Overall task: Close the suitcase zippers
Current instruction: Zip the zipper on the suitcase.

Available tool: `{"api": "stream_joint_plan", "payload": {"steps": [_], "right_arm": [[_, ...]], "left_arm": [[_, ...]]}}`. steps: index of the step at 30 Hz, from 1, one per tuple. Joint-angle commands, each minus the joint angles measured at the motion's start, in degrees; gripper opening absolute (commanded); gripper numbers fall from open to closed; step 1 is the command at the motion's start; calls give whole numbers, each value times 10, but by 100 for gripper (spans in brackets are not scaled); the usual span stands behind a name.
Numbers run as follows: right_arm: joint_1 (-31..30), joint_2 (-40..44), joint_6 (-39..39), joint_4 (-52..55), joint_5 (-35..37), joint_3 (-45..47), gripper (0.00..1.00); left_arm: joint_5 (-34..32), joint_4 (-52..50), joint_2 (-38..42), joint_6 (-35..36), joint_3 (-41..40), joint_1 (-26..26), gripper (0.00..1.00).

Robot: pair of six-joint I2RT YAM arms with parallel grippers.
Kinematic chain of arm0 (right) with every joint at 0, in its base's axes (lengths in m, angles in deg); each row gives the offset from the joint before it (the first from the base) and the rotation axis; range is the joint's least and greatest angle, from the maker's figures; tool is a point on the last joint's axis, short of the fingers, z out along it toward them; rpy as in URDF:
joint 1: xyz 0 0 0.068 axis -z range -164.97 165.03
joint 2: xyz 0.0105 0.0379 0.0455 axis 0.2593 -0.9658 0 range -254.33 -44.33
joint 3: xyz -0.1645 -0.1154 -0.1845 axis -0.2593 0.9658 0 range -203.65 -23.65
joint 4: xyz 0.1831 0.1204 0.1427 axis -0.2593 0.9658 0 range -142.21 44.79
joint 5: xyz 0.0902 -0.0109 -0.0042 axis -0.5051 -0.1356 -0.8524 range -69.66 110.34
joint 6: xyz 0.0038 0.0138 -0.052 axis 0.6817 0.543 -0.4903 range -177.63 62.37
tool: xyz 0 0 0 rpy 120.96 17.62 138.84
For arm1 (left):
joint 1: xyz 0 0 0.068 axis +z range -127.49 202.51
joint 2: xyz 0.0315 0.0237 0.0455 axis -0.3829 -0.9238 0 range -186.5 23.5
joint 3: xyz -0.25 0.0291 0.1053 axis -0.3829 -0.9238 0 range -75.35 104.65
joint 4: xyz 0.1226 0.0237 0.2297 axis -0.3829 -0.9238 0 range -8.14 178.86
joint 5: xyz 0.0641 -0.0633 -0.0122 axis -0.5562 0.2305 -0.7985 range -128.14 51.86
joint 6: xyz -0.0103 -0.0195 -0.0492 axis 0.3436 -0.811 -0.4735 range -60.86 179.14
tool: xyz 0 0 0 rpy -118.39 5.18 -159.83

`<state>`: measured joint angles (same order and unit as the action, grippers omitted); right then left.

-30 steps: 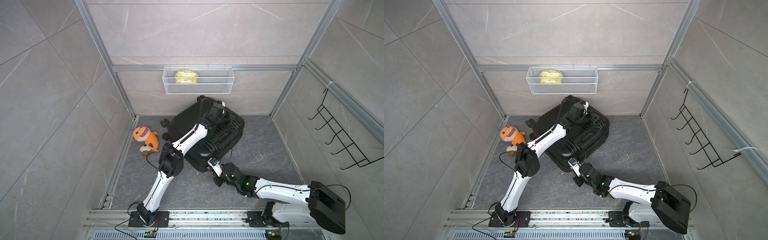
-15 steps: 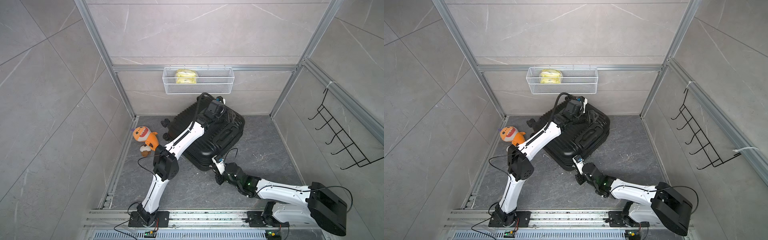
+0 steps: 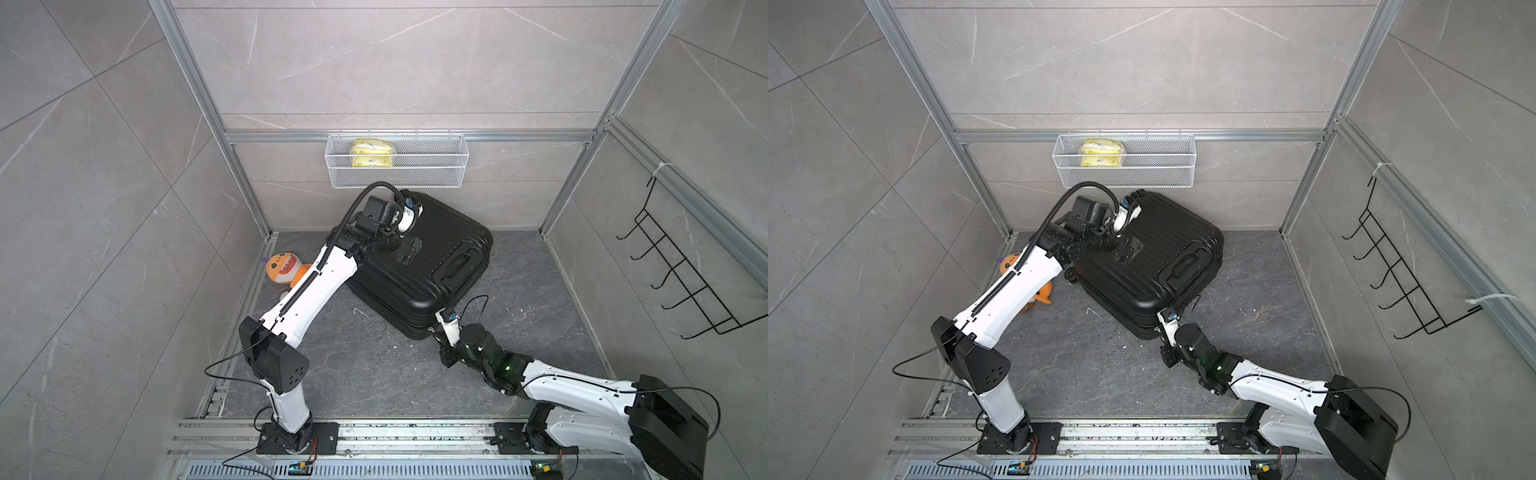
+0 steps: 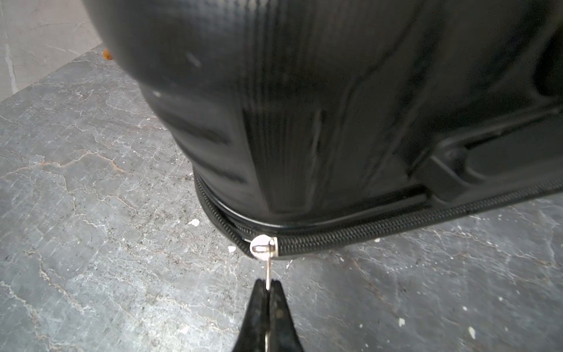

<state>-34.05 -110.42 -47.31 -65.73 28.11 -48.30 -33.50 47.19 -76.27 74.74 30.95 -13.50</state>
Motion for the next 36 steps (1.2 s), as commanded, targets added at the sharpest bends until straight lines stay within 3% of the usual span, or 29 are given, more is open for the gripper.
{"api": "stream_joint_plan", "payload": {"steps": [1, 6, 10, 20, 27, 31, 36], "right_arm": [[5, 1, -17, 49, -35, -5, 0], [8, -5, -19, 53, -68, -13, 0], [9, -15, -24, 64, -79, -23, 0], [12, -16, -32, 72, -85, -30, 0], [12, -20, -41, 72, -109, -40, 0], [12, -21, -45, 73, -126, -46, 0], [12, -20, -55, 72, -154, -46, 0]], "left_arm": [[27, 2, 56, 238, -91, -4, 84], [152, 38, 133, 431, -208, -2, 88], [190, -5, 136, 499, -210, 3, 86], [155, -48, 147, 540, -231, 12, 86], [94, 82, 143, 561, -305, -25, 86], [49, 218, 138, 560, -350, -39, 86], [13, 325, 136, 539, -364, -53, 86]]}}
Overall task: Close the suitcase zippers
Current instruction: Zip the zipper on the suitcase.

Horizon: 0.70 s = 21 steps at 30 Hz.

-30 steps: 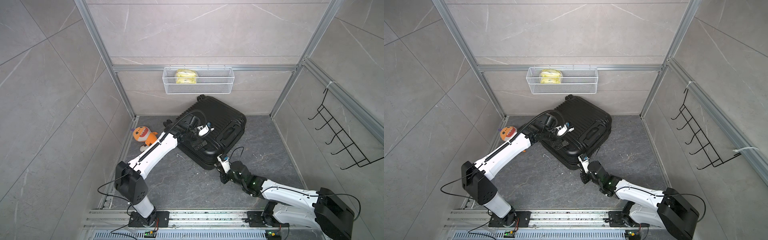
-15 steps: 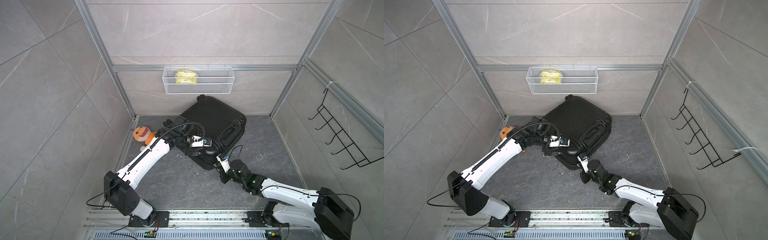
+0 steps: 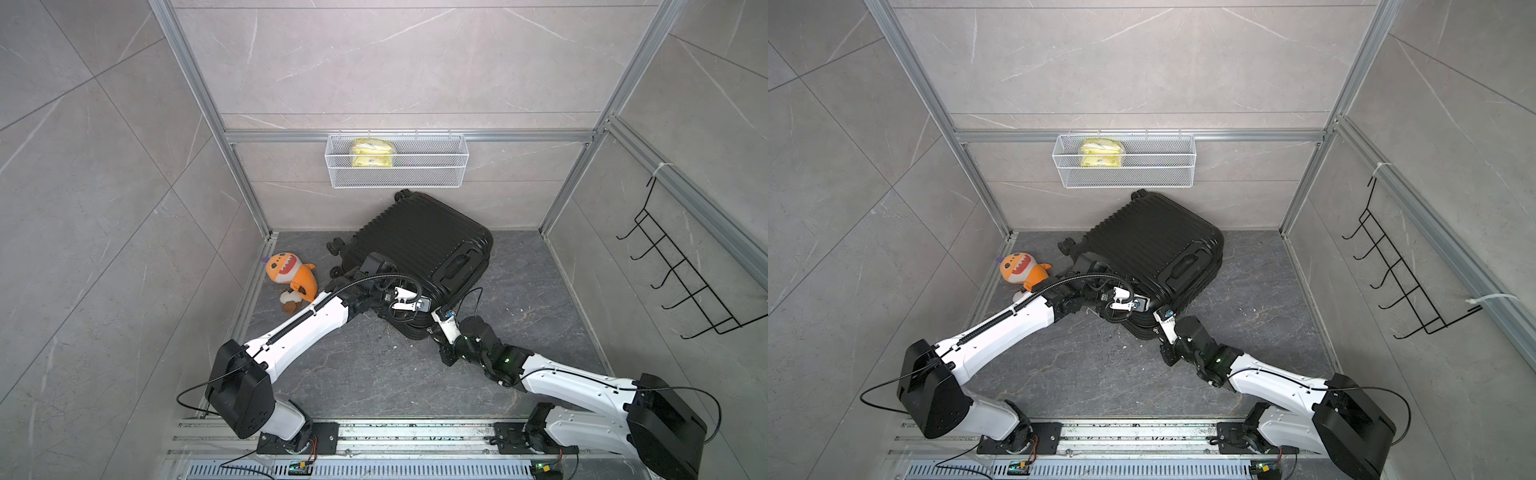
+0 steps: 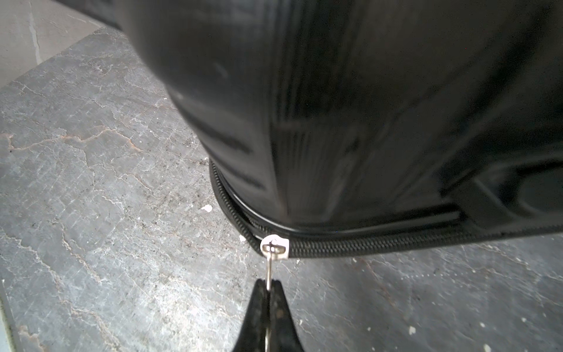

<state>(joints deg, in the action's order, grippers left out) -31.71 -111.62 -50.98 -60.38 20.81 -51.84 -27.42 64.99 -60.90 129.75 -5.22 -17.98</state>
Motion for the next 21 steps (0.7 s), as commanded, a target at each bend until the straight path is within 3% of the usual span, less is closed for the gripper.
{"api": "stream_joint_plan", "payload": {"steps": [1, 6, 15, 21], "right_arm": [[-11, -7, -22, 16, -95, -10, 0], [-11, -3, -29, 7, -137, -11, 0], [-17, -5, -40, -6, -204, -21, 0], [-30, 0, -47, -5, -195, -27, 0]], "left_arm": [[-53, 161, -19, -22, 1, -10, 85], [-62, 209, -18, -92, 17, -12, 83], [-112, 274, -26, -121, 19, -28, 82], [-134, 310, -25, -155, 35, -31, 79]]}}
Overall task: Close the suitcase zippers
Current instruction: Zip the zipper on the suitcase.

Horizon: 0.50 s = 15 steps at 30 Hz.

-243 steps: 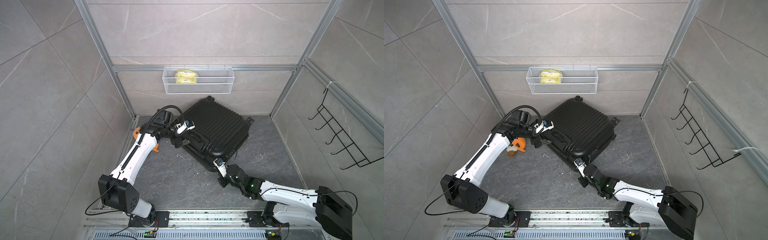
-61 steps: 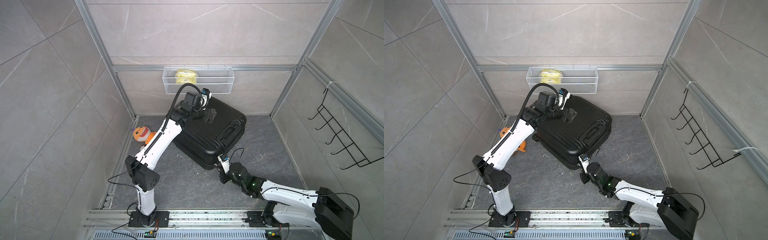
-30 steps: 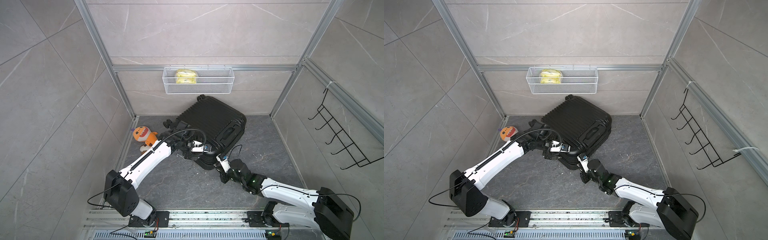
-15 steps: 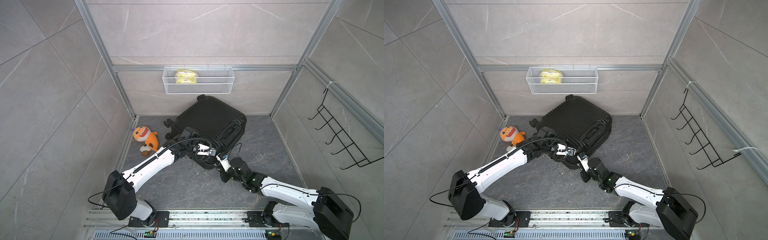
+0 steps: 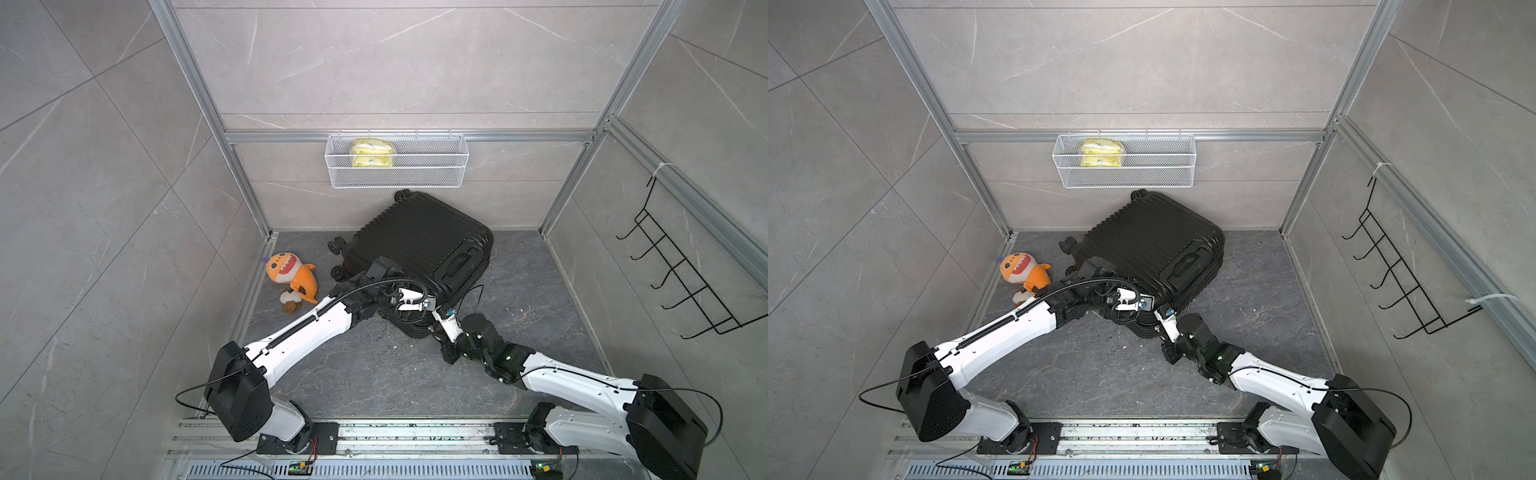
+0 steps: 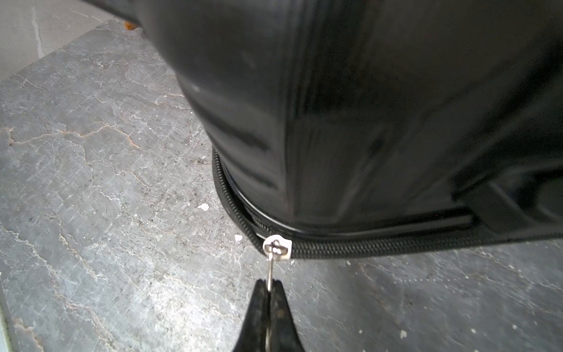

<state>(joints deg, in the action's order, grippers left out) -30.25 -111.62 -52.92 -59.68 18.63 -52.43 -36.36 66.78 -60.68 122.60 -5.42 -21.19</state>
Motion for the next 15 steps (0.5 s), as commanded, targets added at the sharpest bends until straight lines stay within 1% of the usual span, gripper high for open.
{"api": "stream_joint_plan", "payload": {"steps": [1, 8, 15], "right_arm": [[-46, 2, -27, -13, -172, -22, 0], [-66, -12, -26, -28, -172, -34, 0], [-74, -16, -24, -44, -168, -39, 0]], "left_arm": [[-49, 293, -28, -88, 41, 0, 78], [-66, 305, -20, -123, 56, -7, 77], [-93, 329, -15, -145, 65, -10, 72]]}}
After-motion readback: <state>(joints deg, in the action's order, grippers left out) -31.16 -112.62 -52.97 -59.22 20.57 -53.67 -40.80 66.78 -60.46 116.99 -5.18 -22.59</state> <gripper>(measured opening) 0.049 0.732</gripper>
